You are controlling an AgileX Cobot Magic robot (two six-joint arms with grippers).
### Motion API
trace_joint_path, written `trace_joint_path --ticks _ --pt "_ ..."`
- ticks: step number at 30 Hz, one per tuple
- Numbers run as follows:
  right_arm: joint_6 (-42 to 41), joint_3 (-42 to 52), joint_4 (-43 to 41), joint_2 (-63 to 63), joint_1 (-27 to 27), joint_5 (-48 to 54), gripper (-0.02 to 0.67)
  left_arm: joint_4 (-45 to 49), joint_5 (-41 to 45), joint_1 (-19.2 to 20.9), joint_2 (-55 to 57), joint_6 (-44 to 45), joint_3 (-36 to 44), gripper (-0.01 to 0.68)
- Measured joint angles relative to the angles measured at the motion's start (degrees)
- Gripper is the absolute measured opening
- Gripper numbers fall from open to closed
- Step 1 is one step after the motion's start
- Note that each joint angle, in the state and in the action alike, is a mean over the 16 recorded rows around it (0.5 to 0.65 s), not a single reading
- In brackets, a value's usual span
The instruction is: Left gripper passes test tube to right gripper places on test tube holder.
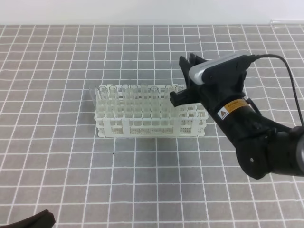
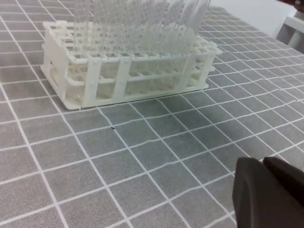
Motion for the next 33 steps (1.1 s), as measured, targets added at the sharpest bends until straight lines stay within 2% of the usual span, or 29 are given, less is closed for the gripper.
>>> trace_joint_path --ticks 33 --pt "2.04 -2.13 -1.17 2.09 0.0 -0.5 0.1 -0.03 0.0 0.01 -0.12 0.0 -0.1 0.0"
